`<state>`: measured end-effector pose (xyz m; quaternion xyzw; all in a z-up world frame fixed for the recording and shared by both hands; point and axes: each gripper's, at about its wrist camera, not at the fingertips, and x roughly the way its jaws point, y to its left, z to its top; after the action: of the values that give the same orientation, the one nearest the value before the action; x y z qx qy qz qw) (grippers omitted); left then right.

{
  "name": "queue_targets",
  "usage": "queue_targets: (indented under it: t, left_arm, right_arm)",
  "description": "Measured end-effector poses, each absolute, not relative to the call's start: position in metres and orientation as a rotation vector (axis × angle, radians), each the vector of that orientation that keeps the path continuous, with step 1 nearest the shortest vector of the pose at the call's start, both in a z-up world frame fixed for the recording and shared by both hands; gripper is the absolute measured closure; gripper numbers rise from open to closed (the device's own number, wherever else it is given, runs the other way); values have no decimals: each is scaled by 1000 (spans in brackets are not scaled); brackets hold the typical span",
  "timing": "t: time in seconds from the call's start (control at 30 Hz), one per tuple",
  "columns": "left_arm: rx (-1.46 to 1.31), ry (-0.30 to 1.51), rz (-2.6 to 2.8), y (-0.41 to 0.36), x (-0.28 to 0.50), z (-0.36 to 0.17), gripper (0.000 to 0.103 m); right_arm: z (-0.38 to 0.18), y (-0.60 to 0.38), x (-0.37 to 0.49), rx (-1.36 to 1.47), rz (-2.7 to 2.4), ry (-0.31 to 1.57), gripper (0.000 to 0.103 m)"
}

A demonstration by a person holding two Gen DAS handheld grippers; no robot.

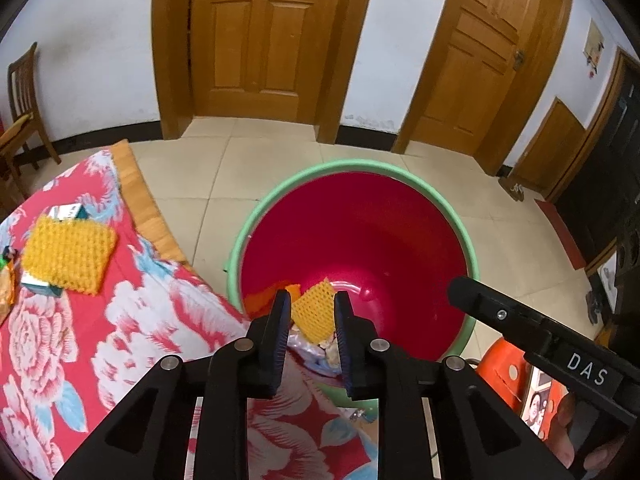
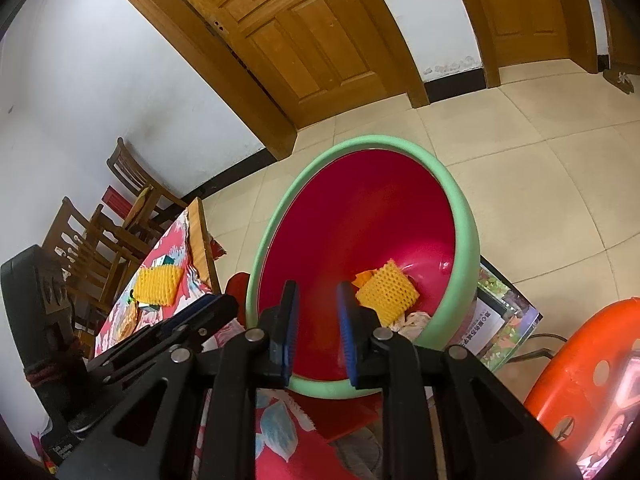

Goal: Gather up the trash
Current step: 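Move the left tool to the snack packet and grasp it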

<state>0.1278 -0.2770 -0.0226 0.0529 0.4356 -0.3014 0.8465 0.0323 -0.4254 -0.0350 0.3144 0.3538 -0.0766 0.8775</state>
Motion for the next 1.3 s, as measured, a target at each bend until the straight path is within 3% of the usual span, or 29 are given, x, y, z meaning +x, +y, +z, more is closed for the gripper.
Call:
queue_targets:
  t: [0.63, 0.97, 1.13, 1.3]
  left_arm:
    - [73, 826, -424, -161, 149, 19, 67]
    - [62, 828, -302, -87, 172, 24, 58]
    - [58, 863, -287, -57, 188, 14, 48]
    - [12, 914, -261, -23, 213, 1, 48]
  right_arm:
    - [0, -350, 64, 539, 1, 750, 60]
    - [6, -297, 95, 463, 78, 795, 57]
    - [2, -274, 114, 433, 111, 832, 54]
    - [-4, -252, 129, 397, 125, 866, 54]
